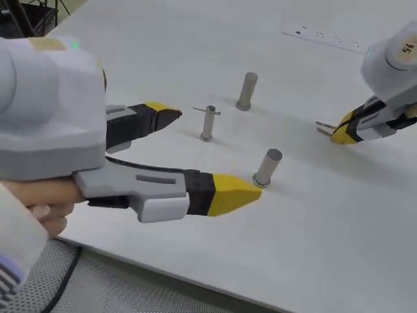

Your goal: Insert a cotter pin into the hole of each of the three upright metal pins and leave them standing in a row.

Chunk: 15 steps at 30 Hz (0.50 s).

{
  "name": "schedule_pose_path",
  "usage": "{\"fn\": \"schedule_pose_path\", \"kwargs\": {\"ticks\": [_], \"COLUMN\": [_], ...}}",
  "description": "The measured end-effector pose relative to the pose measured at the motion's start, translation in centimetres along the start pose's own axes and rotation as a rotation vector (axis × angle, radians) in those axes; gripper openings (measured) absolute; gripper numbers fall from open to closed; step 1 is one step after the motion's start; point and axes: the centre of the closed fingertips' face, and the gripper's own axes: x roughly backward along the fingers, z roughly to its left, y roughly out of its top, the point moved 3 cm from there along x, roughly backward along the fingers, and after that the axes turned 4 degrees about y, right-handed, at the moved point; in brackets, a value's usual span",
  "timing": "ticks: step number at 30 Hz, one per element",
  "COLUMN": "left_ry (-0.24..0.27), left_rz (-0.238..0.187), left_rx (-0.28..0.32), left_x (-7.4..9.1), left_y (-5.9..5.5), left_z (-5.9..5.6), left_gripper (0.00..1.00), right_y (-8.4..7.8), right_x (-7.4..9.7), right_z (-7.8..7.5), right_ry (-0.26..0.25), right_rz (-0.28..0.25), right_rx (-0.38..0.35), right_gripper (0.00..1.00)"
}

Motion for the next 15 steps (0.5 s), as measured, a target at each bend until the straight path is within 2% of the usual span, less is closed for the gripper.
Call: {"fn": "schedule_pose_path", "kwargs": {"ticks": [2,4,7,11,15], "left_ry": [0.014,0.025,0.029,0.025,0.021], "left_rz": [0.002,0.016,0.028,0.043,0.049], "left_rx": [-0.005,-0.009,-0.014,-0.026,-0.027], "left_x": [0.0,0.1,0.0,0.0,-0.1], "left_y": [-0.1,-0.3,-0.5,-0.7,-0.7], "left_z": [0.2,0.3,0.2,0.1,-0.1], "left_gripper": [0.89,0.89,0.89,0.89,0.89], "right_y": [0.4,0.1,0.0,-0.1,-0.1], "right_x": [-0.3,-0.3,0.1,0.8,1.6], "right_z": [-0.6,-0.7,-0.6,-0.4,-0.1], "right_ry": [-0.032,-0.034,-0.050,-0.048,-0.058], "right_rz": [-0.050,-0.041,-0.044,-0.055,-0.068], "right_rx": [0.028,-0.004,0.014,-0.010,0.000], "right_gripper": [0.00,0.00,0.00,0.00,0.00]}}
